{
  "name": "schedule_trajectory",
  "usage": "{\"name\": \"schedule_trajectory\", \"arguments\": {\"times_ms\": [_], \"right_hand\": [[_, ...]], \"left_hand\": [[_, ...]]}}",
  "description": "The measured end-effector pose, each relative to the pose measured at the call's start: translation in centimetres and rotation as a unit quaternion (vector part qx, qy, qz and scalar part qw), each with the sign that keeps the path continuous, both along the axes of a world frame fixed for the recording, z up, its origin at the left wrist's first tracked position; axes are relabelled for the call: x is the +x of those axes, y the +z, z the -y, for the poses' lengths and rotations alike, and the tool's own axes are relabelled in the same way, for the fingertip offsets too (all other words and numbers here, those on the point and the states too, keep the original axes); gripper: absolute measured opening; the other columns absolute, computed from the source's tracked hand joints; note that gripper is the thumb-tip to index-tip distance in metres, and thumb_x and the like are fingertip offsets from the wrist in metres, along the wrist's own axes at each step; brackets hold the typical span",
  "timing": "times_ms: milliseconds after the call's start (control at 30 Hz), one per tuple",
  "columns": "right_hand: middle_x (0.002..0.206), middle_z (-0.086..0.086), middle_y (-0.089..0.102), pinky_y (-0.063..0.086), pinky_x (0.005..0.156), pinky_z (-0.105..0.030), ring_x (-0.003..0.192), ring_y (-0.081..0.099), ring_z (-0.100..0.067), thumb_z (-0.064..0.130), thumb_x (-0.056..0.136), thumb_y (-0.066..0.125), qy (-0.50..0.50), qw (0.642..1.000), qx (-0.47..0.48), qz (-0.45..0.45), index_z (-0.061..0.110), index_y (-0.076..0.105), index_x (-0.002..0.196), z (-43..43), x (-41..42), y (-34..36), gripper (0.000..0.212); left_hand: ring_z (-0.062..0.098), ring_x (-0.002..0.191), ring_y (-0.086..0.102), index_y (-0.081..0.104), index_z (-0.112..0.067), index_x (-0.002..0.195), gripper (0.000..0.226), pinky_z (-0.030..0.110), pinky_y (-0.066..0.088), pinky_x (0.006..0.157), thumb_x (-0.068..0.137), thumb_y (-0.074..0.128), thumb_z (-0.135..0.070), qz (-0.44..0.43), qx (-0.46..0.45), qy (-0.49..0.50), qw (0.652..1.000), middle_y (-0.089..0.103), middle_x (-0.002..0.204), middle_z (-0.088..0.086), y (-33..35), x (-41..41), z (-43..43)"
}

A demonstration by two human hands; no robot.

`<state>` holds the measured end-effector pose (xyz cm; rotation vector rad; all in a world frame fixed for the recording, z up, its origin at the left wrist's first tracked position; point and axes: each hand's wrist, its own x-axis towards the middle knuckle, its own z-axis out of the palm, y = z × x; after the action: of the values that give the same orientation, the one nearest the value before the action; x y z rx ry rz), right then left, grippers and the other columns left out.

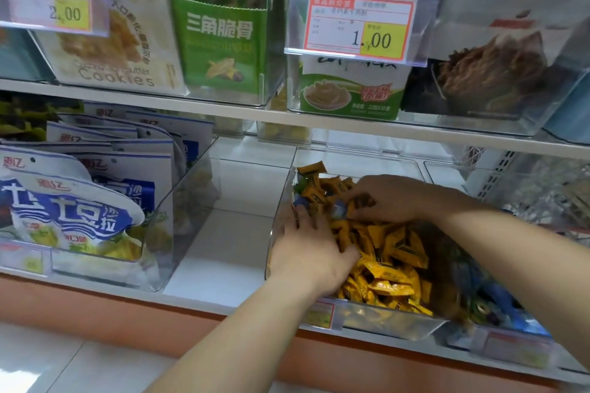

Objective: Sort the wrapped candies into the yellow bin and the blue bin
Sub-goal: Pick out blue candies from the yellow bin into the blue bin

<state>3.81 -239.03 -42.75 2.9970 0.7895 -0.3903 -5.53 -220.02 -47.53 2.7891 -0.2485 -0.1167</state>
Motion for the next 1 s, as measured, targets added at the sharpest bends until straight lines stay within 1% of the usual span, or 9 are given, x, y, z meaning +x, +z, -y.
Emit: {"name": "schedule_trajectory", "arguments": {"times_ms": [167, 233, 300, 400, 467, 700, 800, 900, 1000], "right_hand": [[0.117, 0.009, 0.058, 0.051, 0.091, -0.043, 0.109, 0.059, -0.019, 0.054, 0.090, 0.060, -0.047, 0.996, -0.071, 0.020, 0.040, 0.060, 0.129, 3.0, -0.8, 2.1, 0.042], [0.125, 0.010, 0.060, 0.048, 0.095, -0.040, 0.115, 0.057, -0.017, 0.048, 0.091, 0.062, -0.063, 0.995, 0.026, 0.078, 0.039, 0.062, 0.127, 2.5, -0.7, 2.4, 0.038], [0.128, 0.012, 0.061, 0.043, 0.092, -0.030, 0.116, 0.057, -0.012, 0.037, 0.095, 0.062, -0.062, 0.982, 0.163, 0.076, 0.037, 0.063, 0.126, 0.8, -0.4, 2.1, 0.031], [0.125, 0.007, 0.062, 0.041, 0.088, -0.027, 0.112, 0.057, -0.013, 0.033, 0.095, 0.064, -0.039, 0.992, 0.117, -0.022, 0.029, 0.061, 0.132, -2.2, 0.1, 0.7, 0.038], [0.121, 0.003, 0.064, 0.043, 0.084, -0.027, 0.109, 0.059, -0.017, 0.032, 0.090, 0.070, -0.038, 0.997, 0.069, -0.020, 0.024, 0.063, 0.129, -3.1, 0.4, -0.1, 0.040], [0.101, 0.009, 0.064, 0.043, 0.067, -0.016, 0.086, 0.060, -0.002, 0.015, 0.075, 0.084, -0.105, 0.974, 0.200, 0.010, 0.026, 0.066, 0.118, -1.3, -0.1, 0.2, 0.047], [0.098, 0.012, 0.066, 0.045, 0.063, -0.010, 0.078, 0.063, 0.001, 0.012, 0.073, 0.086, -0.136, 0.939, 0.310, 0.052, 0.027, 0.067, 0.112, -0.7, -1.6, 1.4, 0.046], [0.094, 0.011, 0.073, 0.053, 0.069, -0.014, 0.080, 0.070, -0.002, 0.004, 0.072, 0.085, -0.132, 0.870, 0.470, 0.068, 0.025, 0.071, 0.097, -1.2, -3.3, 2.7, 0.036], [0.089, 0.006, 0.075, 0.054, 0.070, -0.016, 0.083, 0.072, -0.006, -0.003, 0.072, 0.083, -0.100, 0.822, 0.560, 0.024, 0.016, 0.073, 0.093, -3.0, -4.3, 2.8, 0.030]], "left_hand": [[0.025, 0.149, 0.016, 0.035, -0.038, 0.149, 0.075, 0.040, 0.024, 0.116, 0.084, 0.035, -0.075, -0.019, 0.002, -0.061, 0.998, 0.024, 0.163, -0.005, -0.1, 0.7, -0.2], [0.023, 0.150, 0.015, 0.035, -0.040, 0.149, 0.078, 0.041, 0.022, 0.117, 0.081, 0.034, -0.077, -0.024, 0.009, -0.081, 0.996, 0.023, 0.163, -0.006, -0.1, 0.7, -0.4], [0.023, 0.150, 0.014, 0.035, -0.040, 0.149, 0.080, 0.041, 0.021, 0.119, 0.079, 0.032, -0.078, -0.022, 0.018, -0.091, 0.995, 0.023, 0.163, -0.006, 0.0, 0.7, -0.6], [0.024, 0.149, 0.016, 0.038, -0.039, 0.148, 0.077, 0.041, 0.022, 0.118, 0.081, 0.033, -0.076, -0.015, 0.019, -0.092, 0.995, 0.026, 0.162, -0.006, 0.1, 0.5, -0.7], [0.023, 0.148, 0.019, 0.042, -0.038, 0.146, 0.074, 0.041, 0.025, 0.118, 0.081, 0.037, -0.074, -0.003, 0.011, -0.086, 0.996, 0.031, 0.160, -0.006, 0.0, 0.3, -0.6], [0.021, 0.141, 0.033, 0.043, -0.031, 0.143, 0.079, 0.038, 0.038, 0.109, 0.076, 0.051, -0.071, 0.013, -0.033, -0.047, 0.998, 0.047, 0.148, -0.004, 0.2, 0.5, -0.3], [0.022, 0.125, 0.051, 0.038, -0.033, 0.145, 0.079, 0.037, 0.050, 0.095, 0.076, 0.060, -0.064, 0.065, -0.138, -0.018, 0.988, 0.054, 0.139, -0.002, 1.0, 0.2, -0.3], [0.016, 0.118, 0.056, 0.041, -0.032, 0.145, 0.068, 0.032, 0.050, 0.092, 0.084, 0.065, -0.052, 0.195, -0.303, 0.014, 0.933, 0.057, 0.136, -0.004, 2.4, 0.5, -0.9], [0.000, 0.103, 0.060, 0.056, -0.031, 0.135, 0.046, 0.012, 0.046, 0.082, 0.091, 0.068, -0.039, 0.212, -0.403, 0.028, 0.890, 0.066, 0.117, -0.012, 3.6, 0.7, -2.1]]}}
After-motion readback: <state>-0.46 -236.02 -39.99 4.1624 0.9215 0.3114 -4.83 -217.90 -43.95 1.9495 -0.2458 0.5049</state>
